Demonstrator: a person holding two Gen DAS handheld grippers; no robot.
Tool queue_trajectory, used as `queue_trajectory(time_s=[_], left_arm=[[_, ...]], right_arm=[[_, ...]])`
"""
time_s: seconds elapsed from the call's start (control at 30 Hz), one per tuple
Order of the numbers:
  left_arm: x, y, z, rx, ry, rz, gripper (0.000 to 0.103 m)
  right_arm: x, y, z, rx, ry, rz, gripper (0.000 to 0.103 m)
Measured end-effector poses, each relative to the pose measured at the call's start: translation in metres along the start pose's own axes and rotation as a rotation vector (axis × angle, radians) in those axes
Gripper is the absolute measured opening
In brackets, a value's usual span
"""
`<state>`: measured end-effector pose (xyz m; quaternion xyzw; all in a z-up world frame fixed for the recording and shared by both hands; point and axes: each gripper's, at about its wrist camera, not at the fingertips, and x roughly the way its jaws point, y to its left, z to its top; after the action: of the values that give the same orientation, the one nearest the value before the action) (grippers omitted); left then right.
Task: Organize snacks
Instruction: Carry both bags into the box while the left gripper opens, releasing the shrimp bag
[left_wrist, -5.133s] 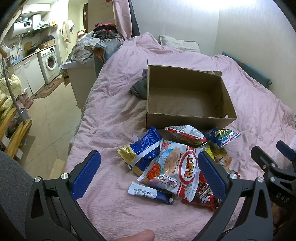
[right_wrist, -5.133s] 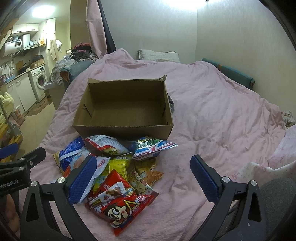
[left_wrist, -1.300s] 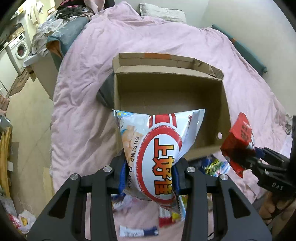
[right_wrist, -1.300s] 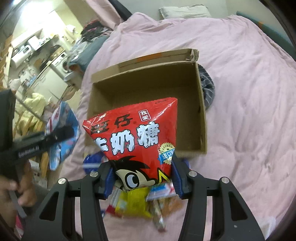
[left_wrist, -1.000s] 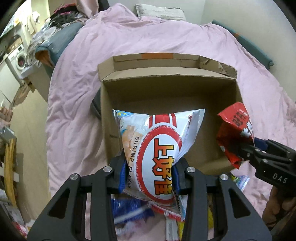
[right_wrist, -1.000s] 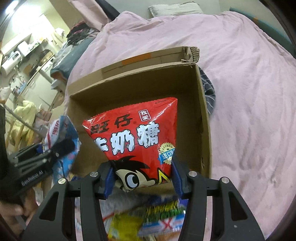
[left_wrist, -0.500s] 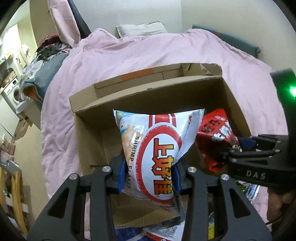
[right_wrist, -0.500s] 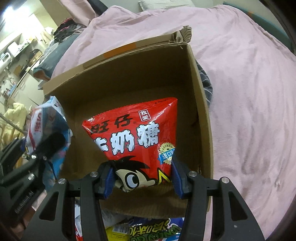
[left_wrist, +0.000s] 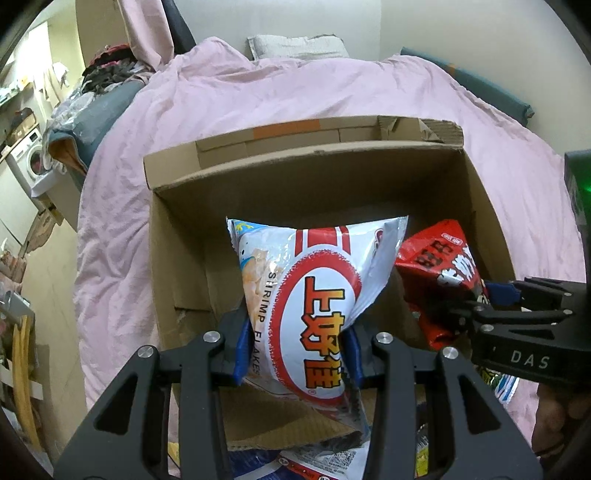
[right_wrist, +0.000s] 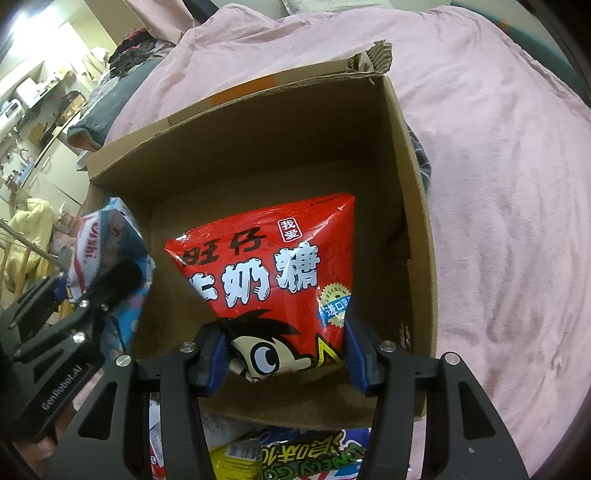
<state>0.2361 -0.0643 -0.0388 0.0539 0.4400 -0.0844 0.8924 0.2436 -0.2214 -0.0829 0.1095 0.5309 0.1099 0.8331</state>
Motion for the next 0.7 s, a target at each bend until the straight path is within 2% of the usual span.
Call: queue_trajectory(time_s=[0.03, 0.1, 0.17, 0.33, 0.53, 0.6, 0.67, 0.7], left_arm=[[0.001, 0.0, -0.001, -0.001, 0.004, -0.001, 0.038], [0.001, -0.001, -0.002, -0.001, 0.012, -0.007, 0.046], [-0.002, -0.001, -0.003, -0.003, 0.001, -0.008, 0.065], [-0.013, -0.001, -0.003, -0.008, -0.046, -0.007, 0.085], [-0.017, 0.004, -0.002, -0.047, -0.055, -0.015, 0.087], [-0.017, 0.008, -0.002, -0.065, -0.053, -0.019, 0.087], [-0.018, 0.012, -0.001, -0.084, -0.051, -0.026, 0.087], [-0.019, 0.013, -0.001, -0.093, -0.053, -0.029, 0.087]], right_arm=[[0.0, 0.0, -0.001, 0.0, -0.001, -0.001, 0.056], [0.0, -0.001, 0.0, 0.011, -0.001, 0.008, 0.056], [-0.002, -0.006, -0.004, 0.019, -0.003, 0.015, 0.056], [-0.007, -0.007, -0.005, 0.018, -0.015, 0.029, 0.056], [-0.011, -0.009, -0.006, 0.021, -0.026, 0.054, 0.057], [-0.014, -0.01, -0.006, 0.028, -0.037, 0.066, 0.065], [-0.021, -0.013, -0.007, 0.038, -0.064, 0.065, 0.082], [-0.023, -0.012, -0.006, 0.04, -0.077, 0.065, 0.083]])
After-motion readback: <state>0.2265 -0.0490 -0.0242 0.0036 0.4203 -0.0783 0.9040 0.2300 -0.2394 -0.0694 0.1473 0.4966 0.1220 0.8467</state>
